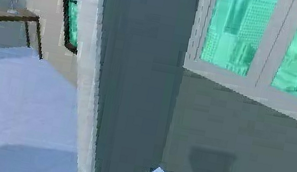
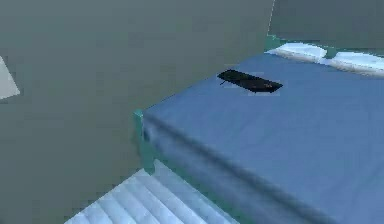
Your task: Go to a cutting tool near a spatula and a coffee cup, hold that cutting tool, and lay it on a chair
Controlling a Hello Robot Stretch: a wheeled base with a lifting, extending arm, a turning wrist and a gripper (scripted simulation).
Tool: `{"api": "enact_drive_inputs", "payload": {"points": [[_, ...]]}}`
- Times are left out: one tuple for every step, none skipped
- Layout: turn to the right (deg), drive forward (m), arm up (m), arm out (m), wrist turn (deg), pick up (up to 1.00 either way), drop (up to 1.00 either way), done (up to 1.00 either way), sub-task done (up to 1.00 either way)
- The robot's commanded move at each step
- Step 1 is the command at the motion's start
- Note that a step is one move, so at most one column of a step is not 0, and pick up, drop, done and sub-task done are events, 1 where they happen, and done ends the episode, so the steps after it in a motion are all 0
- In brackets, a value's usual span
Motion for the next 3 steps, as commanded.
{"api": "enact_drive_inputs", "payload": {"points": [[-39.0, 0.0, 0.0, 0.0, 0.0, 0.0, 0.0, 0.0, 0.0], [0.0, 1.0, 0.0, 0.0, 0.0, 0.0, 0.0, 0.0, 0.0], [-9.0, 0.0, 0.0, 0.0, 0.0, 0.0, 0.0, 0.0, 0.0]]}}
